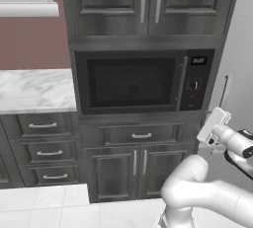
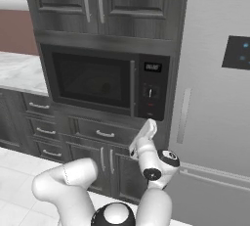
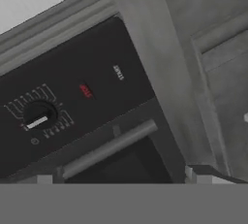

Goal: Pick the avocado from the sink and place it in the bowl. Then pick the bowl and place it in the microwave. Then close the microwave door and press the start button.

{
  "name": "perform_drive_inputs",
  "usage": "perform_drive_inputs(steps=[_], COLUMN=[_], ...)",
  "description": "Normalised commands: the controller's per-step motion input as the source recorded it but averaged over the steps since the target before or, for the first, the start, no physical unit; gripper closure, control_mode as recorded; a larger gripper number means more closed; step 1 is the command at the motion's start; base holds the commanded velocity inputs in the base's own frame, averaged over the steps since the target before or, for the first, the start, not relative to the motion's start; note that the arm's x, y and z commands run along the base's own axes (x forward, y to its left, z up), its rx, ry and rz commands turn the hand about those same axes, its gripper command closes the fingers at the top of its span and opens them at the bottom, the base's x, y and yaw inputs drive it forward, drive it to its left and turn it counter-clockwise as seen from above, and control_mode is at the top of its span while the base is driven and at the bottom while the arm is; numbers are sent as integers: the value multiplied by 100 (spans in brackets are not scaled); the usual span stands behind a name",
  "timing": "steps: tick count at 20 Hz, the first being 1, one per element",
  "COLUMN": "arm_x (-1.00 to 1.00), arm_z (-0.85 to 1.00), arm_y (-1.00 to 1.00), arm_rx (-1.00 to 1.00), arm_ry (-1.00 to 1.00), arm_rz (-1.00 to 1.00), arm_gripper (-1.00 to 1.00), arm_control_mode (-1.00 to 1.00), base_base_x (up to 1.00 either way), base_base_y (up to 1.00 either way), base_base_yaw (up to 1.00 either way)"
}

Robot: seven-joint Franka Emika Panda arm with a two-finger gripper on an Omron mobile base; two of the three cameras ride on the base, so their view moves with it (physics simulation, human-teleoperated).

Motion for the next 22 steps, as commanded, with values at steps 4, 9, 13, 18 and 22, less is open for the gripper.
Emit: perform_drive_inputs(steps=[4,9,13,18,22], arm_x=[8,1,6,22,28], arm_z=[20,6,7,9,2], arm_y=[4,13,2,2,-5], arm_rx=[-16,-15,-10,-4,-1], arm_ry=[-2,-2,0,0,1], arm_rz=[-29,-25,-15,-4,0], arm_gripper=[100,100,100,100,100], arm_control_mode=[-100,-100,-100,-100,-100], base_base_x=[0,0,0,0,0], base_base_y=[0,0,0,0,0], base_base_yaw=[0,0,0,0,0])
